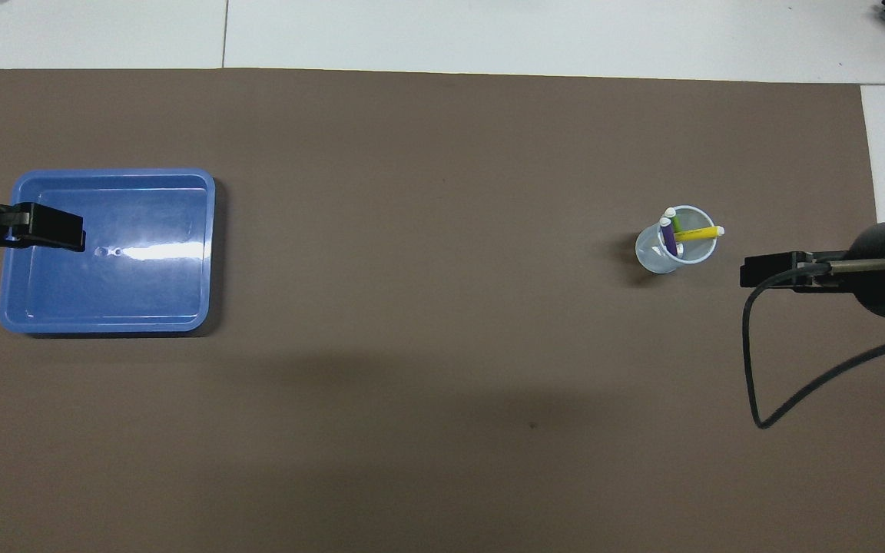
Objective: Right arm passes pens to left for tray arrangement
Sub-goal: 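Move the right gripper toward the white cup holding pens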
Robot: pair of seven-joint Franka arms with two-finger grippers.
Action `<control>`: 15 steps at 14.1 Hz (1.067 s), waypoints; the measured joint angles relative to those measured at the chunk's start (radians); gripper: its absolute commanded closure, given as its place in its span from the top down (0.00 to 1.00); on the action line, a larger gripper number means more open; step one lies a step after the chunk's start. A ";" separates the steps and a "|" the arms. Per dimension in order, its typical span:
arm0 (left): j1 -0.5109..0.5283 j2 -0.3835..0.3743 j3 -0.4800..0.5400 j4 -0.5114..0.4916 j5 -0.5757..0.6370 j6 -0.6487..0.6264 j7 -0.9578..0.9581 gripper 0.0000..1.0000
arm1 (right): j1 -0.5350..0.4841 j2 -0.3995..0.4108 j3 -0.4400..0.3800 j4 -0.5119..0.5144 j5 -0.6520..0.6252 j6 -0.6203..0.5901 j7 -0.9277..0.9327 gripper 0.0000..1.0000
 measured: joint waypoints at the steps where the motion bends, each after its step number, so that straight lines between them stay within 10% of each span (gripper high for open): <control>1: 0.000 0.000 0.000 0.000 0.000 0.000 0.000 1.00 | 0.000 0.000 0.000 0.000 0.000 0.000 0.000 1.00; 15: 0.000 0.000 0.000 0.000 0.000 0.000 0.000 1.00 | 0.001 -0.045 0.004 -0.096 0.000 0.000 -0.006 1.00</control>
